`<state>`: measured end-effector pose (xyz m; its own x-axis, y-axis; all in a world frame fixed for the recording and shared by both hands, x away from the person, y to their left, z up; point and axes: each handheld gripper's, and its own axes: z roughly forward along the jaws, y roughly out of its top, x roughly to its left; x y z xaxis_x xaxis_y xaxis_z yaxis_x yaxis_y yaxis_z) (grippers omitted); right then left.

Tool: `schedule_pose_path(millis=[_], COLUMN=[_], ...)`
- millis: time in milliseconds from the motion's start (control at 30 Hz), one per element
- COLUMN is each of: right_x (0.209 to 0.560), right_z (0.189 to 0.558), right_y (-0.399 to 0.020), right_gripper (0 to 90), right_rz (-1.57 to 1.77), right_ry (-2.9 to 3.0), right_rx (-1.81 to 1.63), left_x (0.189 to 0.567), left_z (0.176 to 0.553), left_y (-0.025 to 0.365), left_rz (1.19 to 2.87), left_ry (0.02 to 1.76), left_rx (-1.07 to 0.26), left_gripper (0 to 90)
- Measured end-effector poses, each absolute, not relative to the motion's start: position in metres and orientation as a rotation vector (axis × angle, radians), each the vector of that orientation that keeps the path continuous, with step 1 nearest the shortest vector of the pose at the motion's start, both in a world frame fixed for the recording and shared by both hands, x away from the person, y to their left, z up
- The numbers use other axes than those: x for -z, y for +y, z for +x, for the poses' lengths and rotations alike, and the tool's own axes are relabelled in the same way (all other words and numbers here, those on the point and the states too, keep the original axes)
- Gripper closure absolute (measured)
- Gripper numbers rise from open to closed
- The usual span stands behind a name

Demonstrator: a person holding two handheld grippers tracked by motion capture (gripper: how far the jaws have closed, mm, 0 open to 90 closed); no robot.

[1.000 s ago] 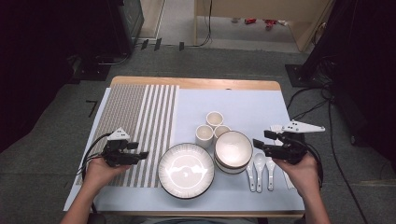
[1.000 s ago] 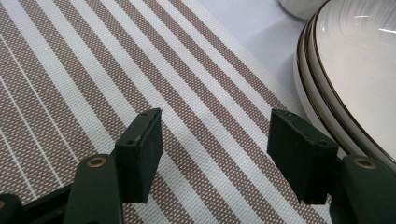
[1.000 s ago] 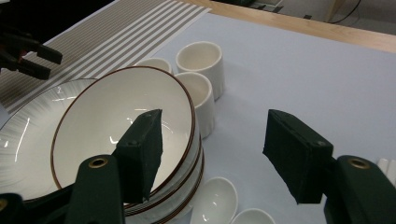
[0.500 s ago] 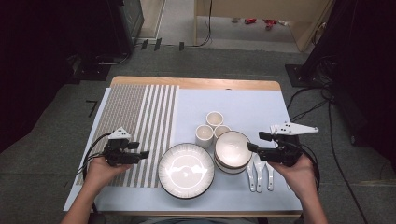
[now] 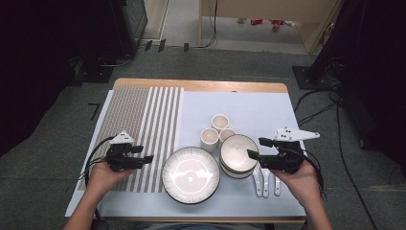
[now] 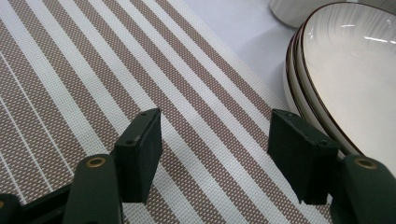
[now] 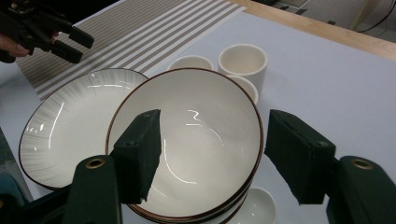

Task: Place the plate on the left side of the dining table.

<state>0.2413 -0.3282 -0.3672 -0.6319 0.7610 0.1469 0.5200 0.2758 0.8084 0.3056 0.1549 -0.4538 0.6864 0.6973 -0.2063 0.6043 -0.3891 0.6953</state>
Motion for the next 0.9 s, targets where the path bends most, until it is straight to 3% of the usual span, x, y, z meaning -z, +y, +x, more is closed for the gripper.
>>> schedule_pose_path(millis=[900], right_x=[0.371], right_z=[0.229], right_y=[-0.300], right_gripper=[40.7], right_rz=[1.110], right_ry=[2.348], right_rx=[-1.346], left_x=[0.449], left_z=[0.302], left_y=[0.145], left_rz=[2.118], left_ry=[0.979], left_rx=[-0.132], left_gripper=[35.1])
